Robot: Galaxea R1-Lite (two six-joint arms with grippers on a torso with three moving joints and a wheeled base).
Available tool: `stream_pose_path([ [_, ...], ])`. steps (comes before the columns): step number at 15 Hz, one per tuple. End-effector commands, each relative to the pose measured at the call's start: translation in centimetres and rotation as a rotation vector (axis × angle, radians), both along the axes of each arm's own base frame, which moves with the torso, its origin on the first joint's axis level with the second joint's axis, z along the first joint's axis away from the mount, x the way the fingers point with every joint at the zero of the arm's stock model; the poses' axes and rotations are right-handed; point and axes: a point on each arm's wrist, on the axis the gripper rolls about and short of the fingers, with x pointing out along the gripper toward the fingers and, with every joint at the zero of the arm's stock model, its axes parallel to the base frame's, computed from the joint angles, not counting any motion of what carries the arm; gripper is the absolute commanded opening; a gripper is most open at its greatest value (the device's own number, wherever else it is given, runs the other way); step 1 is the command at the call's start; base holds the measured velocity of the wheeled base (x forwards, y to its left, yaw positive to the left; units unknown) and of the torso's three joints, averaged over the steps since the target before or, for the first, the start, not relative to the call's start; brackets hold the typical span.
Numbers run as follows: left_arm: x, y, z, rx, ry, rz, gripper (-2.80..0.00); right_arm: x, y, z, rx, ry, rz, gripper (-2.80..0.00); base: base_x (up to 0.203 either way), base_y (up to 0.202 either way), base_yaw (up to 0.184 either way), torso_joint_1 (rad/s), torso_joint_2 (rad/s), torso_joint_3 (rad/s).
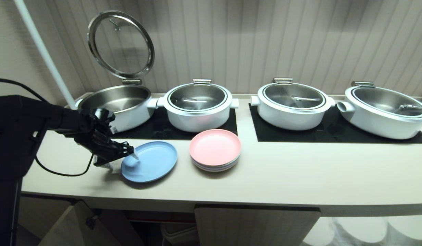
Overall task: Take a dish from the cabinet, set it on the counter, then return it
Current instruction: Pick up the plate from the table
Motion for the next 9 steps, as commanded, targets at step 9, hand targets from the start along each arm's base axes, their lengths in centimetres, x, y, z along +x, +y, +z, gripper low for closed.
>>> stream_pose_path([
  [9, 0.28, -0.58, -0.44, -0.005, 0.005, -0.012, 0.0, 0.0, 0.0, 0.0, 0.0, 0.0, 0.0, -2.8, 0.0, 0.0, 0.0, 0.0, 0.0, 0.0],
])
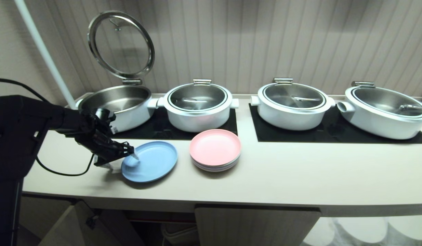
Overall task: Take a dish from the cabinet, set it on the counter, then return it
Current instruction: Pick up the plate from the table
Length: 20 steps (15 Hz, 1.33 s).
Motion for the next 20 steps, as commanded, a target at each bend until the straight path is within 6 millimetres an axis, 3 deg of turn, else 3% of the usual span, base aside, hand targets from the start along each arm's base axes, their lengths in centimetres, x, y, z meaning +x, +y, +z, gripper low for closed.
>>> stream_pose_path([
  [1, 0.2, -0.1, -0.6, -0.005, 0.01, -0.002, 0.0, 0.0, 0.0, 0.0, 0.001, -0.001, 0.0, -2.8, 0.0, 0.0, 0.0, 0.0, 0.0, 0.0],
  [10, 0.5, -1.2, -1.3, -0.005, 0.014, -0.028, 0.0, 0.0, 0.0, 0.0, 0.001, -0.001, -0.001, -2.8, 0.0, 0.0, 0.0, 0.0, 0.0, 0.0],
  [11, 0.5, -1.2, -1.3, -0.004, 0.013, -0.028, -2.8, 0.0, 0.0, 0.0, 0.001, -0.001, 0.0, -2.8, 0.0, 0.0, 0.0, 0.0, 0.0, 0.0],
  [20, 0.7, -1.2, -1.4, 0.009, 0.002, -0.024, -2.8, 0.0, 0.0, 0.0, 0.001, -0.001, 0.001, -2.8, 0.0, 0.0, 0.0, 0.0, 0.0, 0.0],
])
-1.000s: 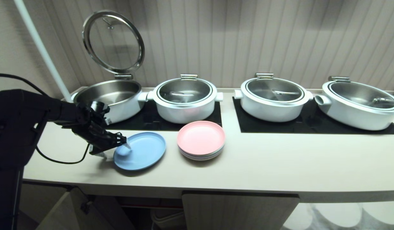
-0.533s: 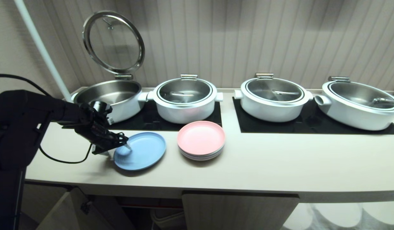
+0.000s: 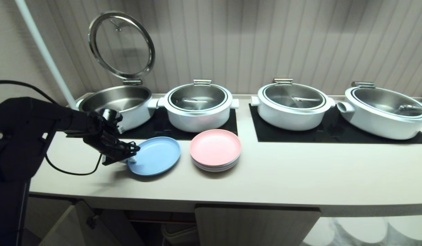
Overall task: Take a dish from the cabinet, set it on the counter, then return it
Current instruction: Pick up the plate from the table
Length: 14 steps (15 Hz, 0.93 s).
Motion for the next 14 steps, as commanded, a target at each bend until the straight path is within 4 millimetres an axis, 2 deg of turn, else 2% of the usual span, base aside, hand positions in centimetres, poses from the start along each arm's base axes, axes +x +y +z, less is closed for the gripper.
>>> stream_pose_path([
  [1, 0.0, 0.1, -0.1, 0.009, 0.008, 0.006, -2.8, 0.0, 0.0, 0.0, 0.001, 0.0, -0.001, -2.8, 0.0, 0.0, 0.0, 0.0, 0.0, 0.0],
  [9, -0.3, 0.1, -0.1, 0.006, 0.014, 0.008, -2.8, 0.0, 0.0, 0.0, 0.001, 0.0, 0.0, -2.8, 0.0, 0.0, 0.0, 0.0, 0.0, 0.0],
  [14, -2.0, -0.3, 1.2, -0.007, 0.025, -0.001, -2.8, 0.0, 0.0, 0.0, 0.001, 0.0, -0.001, -2.8, 0.0, 0.0, 0.0, 0.0, 0.0, 0.0],
])
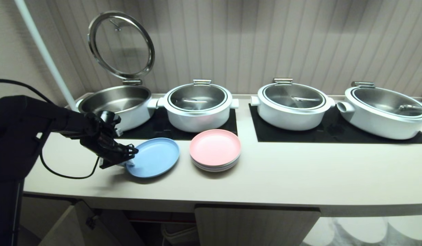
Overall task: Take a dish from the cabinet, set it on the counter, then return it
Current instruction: Pick up the plate from the table
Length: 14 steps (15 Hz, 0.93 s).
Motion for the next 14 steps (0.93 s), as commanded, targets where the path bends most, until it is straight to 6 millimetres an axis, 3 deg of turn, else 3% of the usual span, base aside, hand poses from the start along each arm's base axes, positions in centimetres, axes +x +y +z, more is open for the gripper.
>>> stream_pose_path([
  [1, -1.1, -0.3, 1.2, -0.005, -0.003, -0.004, -2.8, 0.0, 0.0, 0.0, 0.0, 0.0, 0.0, -2.8, 0.0, 0.0, 0.0, 0.0, 0.0, 0.0],
  [10, -4.4, -0.7, 4.5, -0.064, -0.029, -0.026, -2.8, 0.0, 0.0, 0.0, 0.0, 0.0, 0.001, -2.8, 0.0, 0.0, 0.0, 0.0, 0.0, 0.0],
  [14, -5.0, -0.4, 4.9, -0.067, -0.028, -0.017, -2.8, 0.0, 0.0, 0.0, 0.0, 0.0, 0.0, -2.8, 0.0, 0.0, 0.0, 0.0, 0.0, 0.0],
])
